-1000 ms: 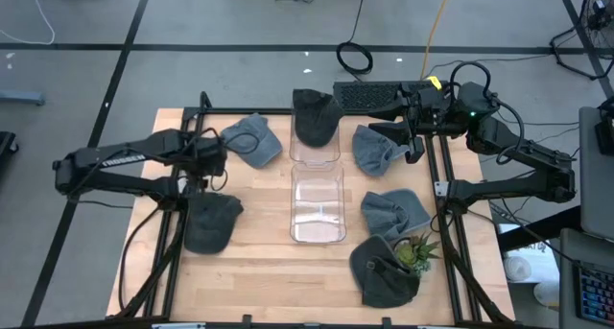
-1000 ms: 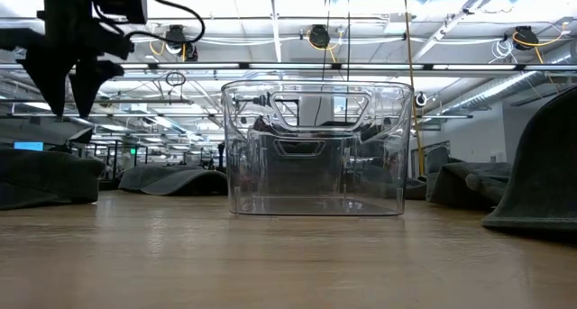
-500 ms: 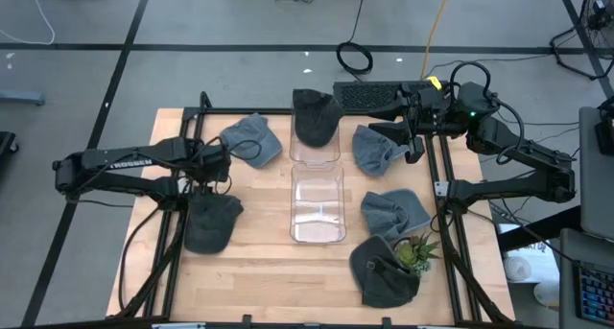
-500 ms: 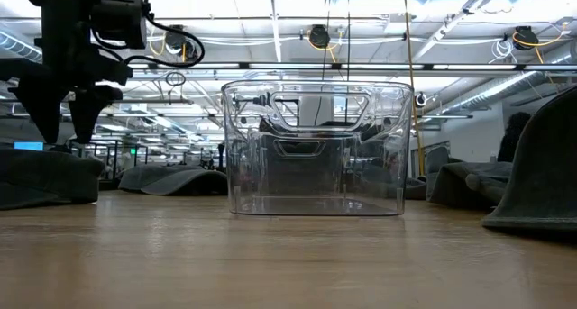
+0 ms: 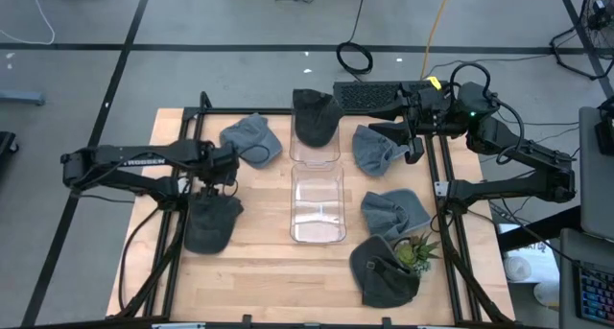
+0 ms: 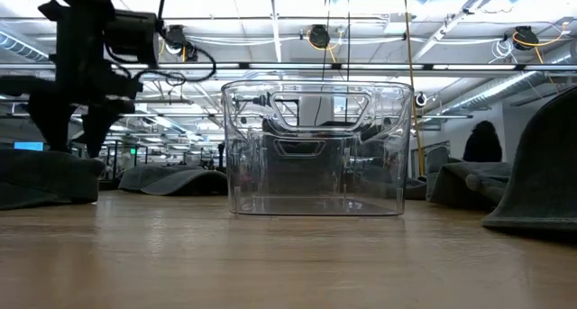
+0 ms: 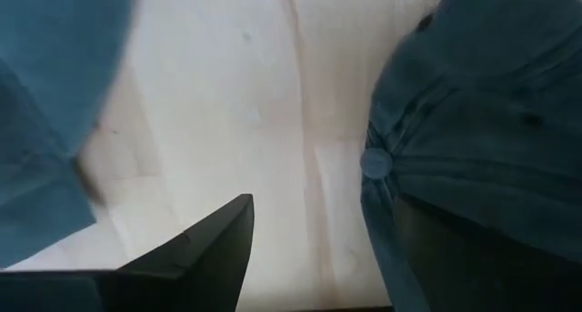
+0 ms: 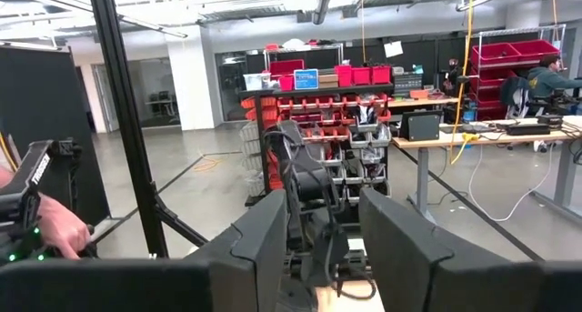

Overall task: Pick & Place hat
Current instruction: Put the top black cap into the top transparent bin

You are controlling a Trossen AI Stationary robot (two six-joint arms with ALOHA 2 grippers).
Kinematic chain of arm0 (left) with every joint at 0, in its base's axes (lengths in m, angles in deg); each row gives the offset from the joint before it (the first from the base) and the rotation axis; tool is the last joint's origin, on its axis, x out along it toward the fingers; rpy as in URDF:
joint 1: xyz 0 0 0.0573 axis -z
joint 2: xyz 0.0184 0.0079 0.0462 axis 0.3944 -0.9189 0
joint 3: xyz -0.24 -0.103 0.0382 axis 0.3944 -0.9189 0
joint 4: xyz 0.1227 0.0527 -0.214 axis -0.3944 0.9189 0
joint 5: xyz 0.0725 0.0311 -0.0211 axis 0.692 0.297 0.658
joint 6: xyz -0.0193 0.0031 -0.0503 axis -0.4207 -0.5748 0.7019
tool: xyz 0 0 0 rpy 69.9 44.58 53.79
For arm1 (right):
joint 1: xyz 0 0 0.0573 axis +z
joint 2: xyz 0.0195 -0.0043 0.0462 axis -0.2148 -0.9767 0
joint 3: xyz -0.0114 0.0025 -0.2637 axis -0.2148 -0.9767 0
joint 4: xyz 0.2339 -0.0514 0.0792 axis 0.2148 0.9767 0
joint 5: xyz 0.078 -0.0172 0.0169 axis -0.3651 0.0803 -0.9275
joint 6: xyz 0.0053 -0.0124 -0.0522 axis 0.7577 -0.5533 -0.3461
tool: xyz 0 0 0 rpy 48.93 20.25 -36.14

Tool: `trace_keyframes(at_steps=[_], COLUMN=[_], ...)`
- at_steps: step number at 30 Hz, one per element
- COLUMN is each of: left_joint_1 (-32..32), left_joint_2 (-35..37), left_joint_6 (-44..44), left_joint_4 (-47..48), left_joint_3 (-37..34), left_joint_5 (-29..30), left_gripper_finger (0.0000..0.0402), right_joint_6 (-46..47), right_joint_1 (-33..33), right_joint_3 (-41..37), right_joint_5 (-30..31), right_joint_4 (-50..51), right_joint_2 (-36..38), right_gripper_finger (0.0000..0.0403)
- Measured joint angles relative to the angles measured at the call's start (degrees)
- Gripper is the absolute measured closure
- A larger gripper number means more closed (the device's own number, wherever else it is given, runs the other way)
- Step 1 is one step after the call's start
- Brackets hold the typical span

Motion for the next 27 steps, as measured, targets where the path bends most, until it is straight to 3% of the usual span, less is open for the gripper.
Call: trace_keyframes(at_steps=[13, 27], left_joint_1=[0.1, 4.48], left_joint_2=[-4.85, -12.51], left_joint_6=[-1.73, -1.48], left_joint_4=[0.19, 0.09], left_joint_3=[-0.83, -0.81], left_joint_5=[-1.24, -1.09], left_gripper_finger=[0.0124, 0.0124], right_joint_6=[-0.33, -3.48], right_joint_1=[0.01, 0.0], right_joint_3=[0.0, 0.0], right_joint_5=[-0.22, -0.26], right_joint_4=[0.02, 1.14], right_joint_2=[-0.01, -0.01], right_gripper_finger=[0.0275, 0.0275])
